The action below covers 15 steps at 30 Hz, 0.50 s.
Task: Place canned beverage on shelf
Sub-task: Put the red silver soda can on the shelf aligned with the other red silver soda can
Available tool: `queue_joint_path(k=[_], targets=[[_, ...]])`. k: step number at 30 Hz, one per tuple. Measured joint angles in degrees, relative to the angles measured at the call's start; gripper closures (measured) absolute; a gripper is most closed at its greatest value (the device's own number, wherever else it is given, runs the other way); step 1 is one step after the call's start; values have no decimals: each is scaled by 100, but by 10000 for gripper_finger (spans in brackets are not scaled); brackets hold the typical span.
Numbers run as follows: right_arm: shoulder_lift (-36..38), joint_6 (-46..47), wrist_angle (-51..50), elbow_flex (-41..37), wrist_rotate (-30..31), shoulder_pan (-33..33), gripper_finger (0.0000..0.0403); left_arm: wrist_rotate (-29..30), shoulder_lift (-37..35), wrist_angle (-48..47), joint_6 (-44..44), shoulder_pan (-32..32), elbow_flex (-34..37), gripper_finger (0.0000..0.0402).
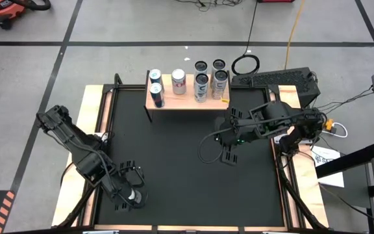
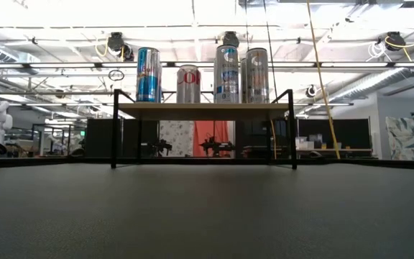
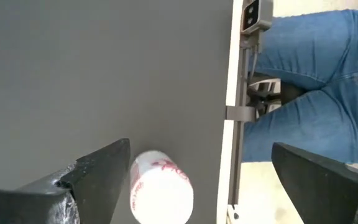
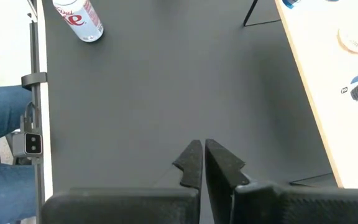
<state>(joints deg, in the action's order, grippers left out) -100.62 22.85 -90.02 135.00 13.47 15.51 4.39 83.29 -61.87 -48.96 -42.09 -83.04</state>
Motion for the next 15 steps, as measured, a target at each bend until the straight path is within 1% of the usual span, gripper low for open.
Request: queue_joint_path(k=[4,9,15], targets=[[0,1,0,0,0,0,403,-206,14,-198,-507,-50,0,8],[0,1,0,0,0,0,403,-217,158,-560,-1032,-204,0,8],[0,0,0,0,6,0,403,-236,501,-759,-1221,-499,0,8]])
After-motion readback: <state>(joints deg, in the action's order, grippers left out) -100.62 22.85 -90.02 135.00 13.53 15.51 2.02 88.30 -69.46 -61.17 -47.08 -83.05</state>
